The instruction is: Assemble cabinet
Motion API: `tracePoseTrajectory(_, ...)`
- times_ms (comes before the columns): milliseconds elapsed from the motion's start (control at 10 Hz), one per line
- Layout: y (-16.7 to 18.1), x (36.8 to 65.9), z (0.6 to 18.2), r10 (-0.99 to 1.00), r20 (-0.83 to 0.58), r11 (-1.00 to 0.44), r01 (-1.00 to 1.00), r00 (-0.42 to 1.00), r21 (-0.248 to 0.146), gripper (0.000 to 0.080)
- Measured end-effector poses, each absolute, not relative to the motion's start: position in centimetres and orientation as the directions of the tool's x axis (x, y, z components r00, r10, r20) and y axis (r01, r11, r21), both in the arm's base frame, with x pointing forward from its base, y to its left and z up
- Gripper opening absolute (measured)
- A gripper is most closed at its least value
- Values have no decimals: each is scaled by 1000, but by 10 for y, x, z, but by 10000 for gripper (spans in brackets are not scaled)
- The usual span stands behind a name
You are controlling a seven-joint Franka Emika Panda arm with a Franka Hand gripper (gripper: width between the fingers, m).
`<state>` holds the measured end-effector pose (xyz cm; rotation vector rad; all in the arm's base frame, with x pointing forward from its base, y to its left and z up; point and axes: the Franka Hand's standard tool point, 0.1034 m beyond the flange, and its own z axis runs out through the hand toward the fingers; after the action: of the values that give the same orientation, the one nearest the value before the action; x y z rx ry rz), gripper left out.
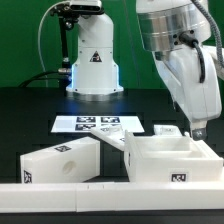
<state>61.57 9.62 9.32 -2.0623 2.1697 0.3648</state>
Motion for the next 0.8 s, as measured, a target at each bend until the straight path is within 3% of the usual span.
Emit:
tracePoseTrajectory(200, 96, 615, 93, -965, -255, 39, -995, -60, 89, 796)
tracePoseTrajectory(400, 92, 607, 93, -953, -259, 142, -987, -158, 80, 796)
tracePoseTrajectory(600, 80, 591, 91, -933, -279, 234, -972, -229, 17, 796)
tracePoseTrajectory(800, 82, 581, 91, -921, -296, 262, -965, -254, 15, 796)
